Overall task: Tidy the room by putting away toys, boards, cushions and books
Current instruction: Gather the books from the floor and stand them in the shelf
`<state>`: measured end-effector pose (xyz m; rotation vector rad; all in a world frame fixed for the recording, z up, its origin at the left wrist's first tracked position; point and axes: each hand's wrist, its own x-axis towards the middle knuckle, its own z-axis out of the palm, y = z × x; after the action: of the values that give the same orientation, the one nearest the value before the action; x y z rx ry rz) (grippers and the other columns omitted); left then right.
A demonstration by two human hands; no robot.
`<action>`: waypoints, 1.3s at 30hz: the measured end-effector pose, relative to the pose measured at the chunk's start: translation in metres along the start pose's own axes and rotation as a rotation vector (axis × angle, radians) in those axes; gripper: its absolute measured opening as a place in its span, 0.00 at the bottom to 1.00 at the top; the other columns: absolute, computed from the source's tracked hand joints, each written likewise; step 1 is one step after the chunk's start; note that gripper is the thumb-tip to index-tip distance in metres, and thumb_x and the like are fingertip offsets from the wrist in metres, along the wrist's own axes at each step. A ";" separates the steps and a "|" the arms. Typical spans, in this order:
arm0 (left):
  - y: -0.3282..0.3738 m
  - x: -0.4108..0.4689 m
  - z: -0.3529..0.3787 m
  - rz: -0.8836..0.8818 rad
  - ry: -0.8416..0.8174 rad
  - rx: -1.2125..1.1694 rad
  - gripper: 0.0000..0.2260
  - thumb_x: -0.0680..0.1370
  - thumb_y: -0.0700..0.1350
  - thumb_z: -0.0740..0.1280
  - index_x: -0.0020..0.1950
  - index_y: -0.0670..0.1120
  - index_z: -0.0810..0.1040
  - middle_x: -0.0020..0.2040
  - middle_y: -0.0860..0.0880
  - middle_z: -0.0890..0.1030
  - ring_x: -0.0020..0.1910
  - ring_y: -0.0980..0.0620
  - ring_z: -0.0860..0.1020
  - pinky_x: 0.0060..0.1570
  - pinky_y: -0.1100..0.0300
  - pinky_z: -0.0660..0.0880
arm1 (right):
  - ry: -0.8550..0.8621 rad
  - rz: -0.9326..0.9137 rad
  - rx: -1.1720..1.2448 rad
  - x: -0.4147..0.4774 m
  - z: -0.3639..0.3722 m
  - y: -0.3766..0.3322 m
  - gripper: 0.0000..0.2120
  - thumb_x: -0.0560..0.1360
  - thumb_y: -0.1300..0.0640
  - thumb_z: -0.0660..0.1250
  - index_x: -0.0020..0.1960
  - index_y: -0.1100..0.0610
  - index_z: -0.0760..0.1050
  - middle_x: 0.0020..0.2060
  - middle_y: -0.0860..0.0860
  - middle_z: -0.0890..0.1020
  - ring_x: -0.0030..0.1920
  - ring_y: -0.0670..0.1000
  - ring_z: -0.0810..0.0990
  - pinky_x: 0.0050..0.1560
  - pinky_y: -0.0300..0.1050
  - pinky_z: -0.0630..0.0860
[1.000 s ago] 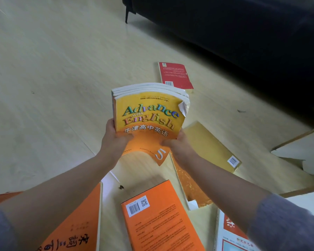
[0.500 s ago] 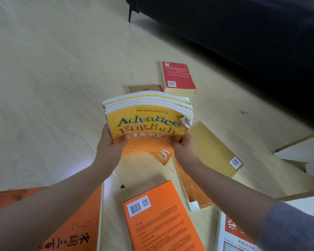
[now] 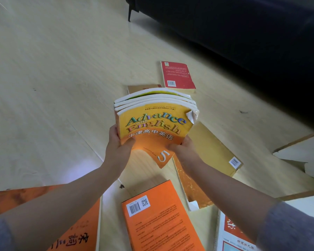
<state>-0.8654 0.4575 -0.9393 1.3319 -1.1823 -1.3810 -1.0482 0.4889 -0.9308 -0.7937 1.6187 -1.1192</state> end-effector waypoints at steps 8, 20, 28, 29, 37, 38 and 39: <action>-0.005 0.014 -0.009 -0.018 -0.038 0.023 0.16 0.72 0.47 0.65 0.57 0.56 0.69 0.53 0.56 0.79 0.58 0.50 0.76 0.60 0.48 0.73 | 0.018 -0.021 -0.147 -0.001 -0.001 0.005 0.22 0.75 0.67 0.66 0.66 0.54 0.70 0.57 0.49 0.79 0.58 0.51 0.78 0.53 0.45 0.74; -0.017 0.025 -0.020 0.140 -0.028 0.382 0.20 0.73 0.38 0.72 0.64 0.46 0.73 0.51 0.52 0.78 0.49 0.52 0.75 0.41 0.67 0.69 | 0.122 -0.003 -0.242 0.014 0.008 0.020 0.25 0.70 0.63 0.73 0.65 0.55 0.72 0.51 0.48 0.80 0.54 0.52 0.79 0.53 0.49 0.77; -0.011 0.022 -0.026 0.205 -0.011 0.407 0.15 0.74 0.37 0.71 0.58 0.49 0.73 0.44 0.61 0.77 0.43 0.63 0.75 0.37 0.70 0.68 | 0.160 -0.083 -0.314 0.007 0.009 0.019 0.13 0.75 0.60 0.69 0.60 0.57 0.76 0.46 0.46 0.81 0.49 0.50 0.81 0.41 0.35 0.73; -0.007 0.020 -0.028 0.214 -0.003 0.405 0.14 0.74 0.38 0.71 0.56 0.50 0.73 0.43 0.61 0.77 0.42 0.62 0.75 0.37 0.69 0.68 | 0.152 -0.097 -0.323 0.005 0.010 0.020 0.13 0.75 0.59 0.69 0.60 0.57 0.76 0.46 0.46 0.81 0.49 0.49 0.81 0.41 0.34 0.73; 0.035 0.001 -0.014 0.312 -0.142 0.408 0.14 0.69 0.48 0.72 0.53 0.53 0.73 0.44 0.59 0.79 0.42 0.62 0.77 0.37 0.65 0.70 | 0.110 -0.120 -0.355 -0.040 -0.029 -0.017 0.12 0.77 0.52 0.67 0.59 0.52 0.74 0.50 0.45 0.81 0.50 0.47 0.80 0.43 0.30 0.74; 0.042 -0.004 -0.009 0.323 -0.173 0.395 0.15 0.67 0.50 0.70 0.52 0.54 0.73 0.44 0.59 0.79 0.42 0.65 0.77 0.37 0.67 0.69 | 0.108 -0.122 -0.388 -0.050 -0.039 -0.022 0.11 0.77 0.50 0.67 0.58 0.50 0.74 0.50 0.46 0.82 0.51 0.48 0.81 0.45 0.34 0.76; 0.049 -0.010 0.000 0.331 -0.213 0.375 0.14 0.67 0.50 0.68 0.51 0.55 0.74 0.44 0.60 0.79 0.42 0.67 0.77 0.36 0.68 0.69 | 0.117 -0.127 -0.427 -0.063 -0.052 -0.027 0.10 0.77 0.49 0.67 0.57 0.50 0.75 0.50 0.46 0.82 0.50 0.48 0.81 0.47 0.37 0.76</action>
<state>-0.8661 0.4585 -0.8893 1.1831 -1.7857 -1.1135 -1.0785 0.5501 -0.8779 -1.1364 1.9624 -0.9299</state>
